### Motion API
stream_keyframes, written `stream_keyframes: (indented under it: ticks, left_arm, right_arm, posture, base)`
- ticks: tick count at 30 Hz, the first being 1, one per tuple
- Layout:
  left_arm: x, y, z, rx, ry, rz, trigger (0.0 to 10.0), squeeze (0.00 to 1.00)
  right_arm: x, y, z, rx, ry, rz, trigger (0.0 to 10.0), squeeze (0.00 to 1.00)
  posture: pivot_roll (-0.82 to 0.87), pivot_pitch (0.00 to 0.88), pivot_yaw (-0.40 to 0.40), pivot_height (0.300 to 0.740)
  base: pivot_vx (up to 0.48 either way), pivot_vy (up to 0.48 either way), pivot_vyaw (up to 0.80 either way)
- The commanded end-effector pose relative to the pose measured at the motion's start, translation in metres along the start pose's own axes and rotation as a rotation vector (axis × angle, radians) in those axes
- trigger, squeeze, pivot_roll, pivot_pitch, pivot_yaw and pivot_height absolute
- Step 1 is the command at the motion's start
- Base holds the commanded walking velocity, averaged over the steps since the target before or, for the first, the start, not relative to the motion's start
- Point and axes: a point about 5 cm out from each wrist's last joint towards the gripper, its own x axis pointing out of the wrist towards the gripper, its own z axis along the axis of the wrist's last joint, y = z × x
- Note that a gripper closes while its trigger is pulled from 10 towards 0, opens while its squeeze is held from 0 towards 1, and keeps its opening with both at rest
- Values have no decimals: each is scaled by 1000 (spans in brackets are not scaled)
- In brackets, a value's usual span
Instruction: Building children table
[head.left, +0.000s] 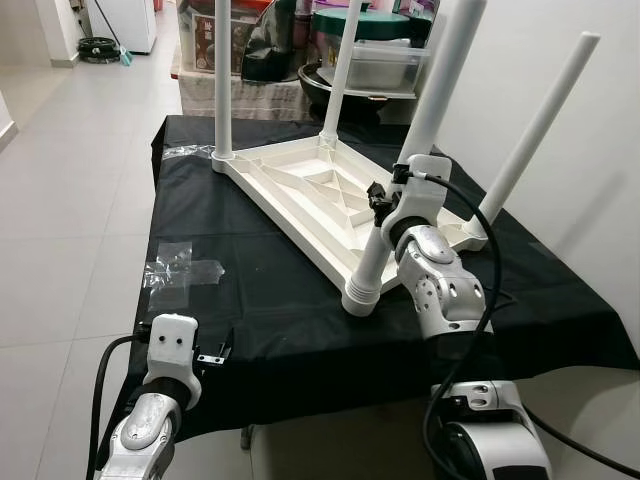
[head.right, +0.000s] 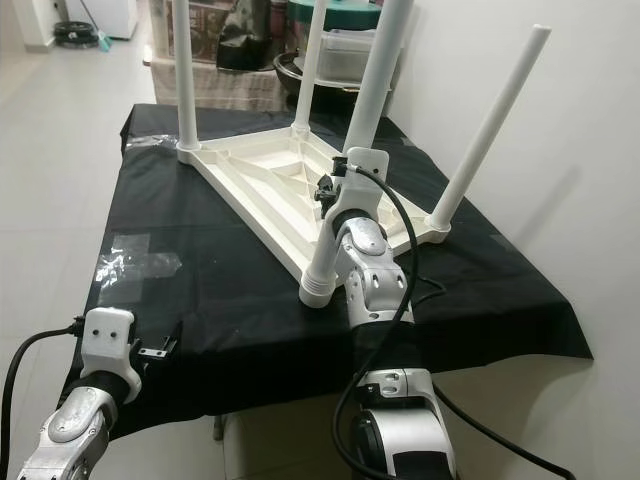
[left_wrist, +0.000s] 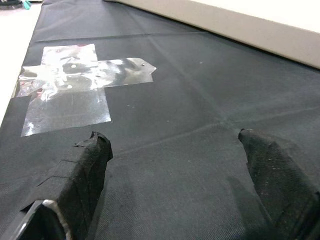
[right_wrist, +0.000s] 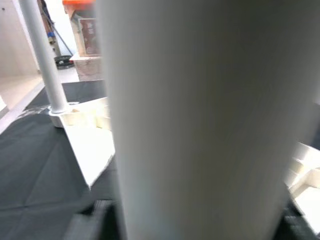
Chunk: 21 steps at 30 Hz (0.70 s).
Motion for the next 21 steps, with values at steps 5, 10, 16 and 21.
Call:
stream_keyframes:
  ticks: [5,10,16,21]
  left_arm:
    - [1,-3,-2,-1,0,-8,10000,0]
    - [1,-3,-2,4,3,-20,10000,0]
    - [6,-3,1,15,-8,-27,10000,0]
    - [5,-2,1,14,-9,-25,10000,0]
  right_arm:
    - [7,-23,36,-12,-106,115,10000,133]
    - [2,-11,45,-103,-155,524,10000,0]
    - [4,-7,1,-145,34,740,8314,0]
    - [7,-8,-5,-139,49,684,0,0]
  posture:
    - [15,0,-134,740]
    - [7,0,-123,740]
    - [13,0,-125,740]
    - [13,0,-125,740]
  base:
    - [0,0,0]
    - [0,0,0]
    - [0,0,0]
    - [0,0,0]
